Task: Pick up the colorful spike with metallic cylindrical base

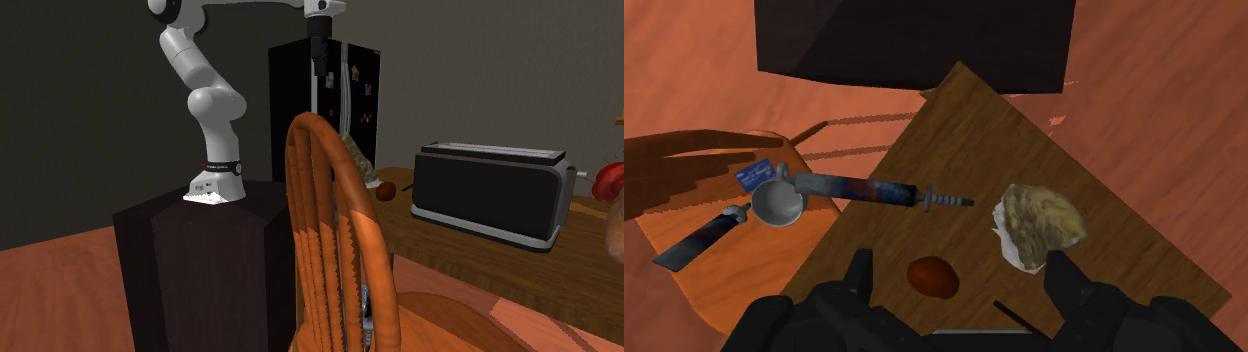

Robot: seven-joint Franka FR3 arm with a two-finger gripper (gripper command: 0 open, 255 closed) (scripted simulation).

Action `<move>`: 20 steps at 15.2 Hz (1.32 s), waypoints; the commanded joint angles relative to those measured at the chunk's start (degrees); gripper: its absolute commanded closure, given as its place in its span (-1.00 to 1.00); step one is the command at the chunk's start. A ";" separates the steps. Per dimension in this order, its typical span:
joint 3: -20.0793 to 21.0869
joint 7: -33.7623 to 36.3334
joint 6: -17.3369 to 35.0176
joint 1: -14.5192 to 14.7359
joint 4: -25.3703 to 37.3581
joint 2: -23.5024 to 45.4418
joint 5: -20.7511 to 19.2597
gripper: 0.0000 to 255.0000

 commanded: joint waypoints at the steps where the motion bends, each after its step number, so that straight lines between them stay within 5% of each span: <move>1: -0.92 -0.46 2.42 -0.81 -0.28 2.56 -0.61 -1.00; 20: -10.70 -6.70 21.31 -7.86 8.92 35.07 -1.90 -1.00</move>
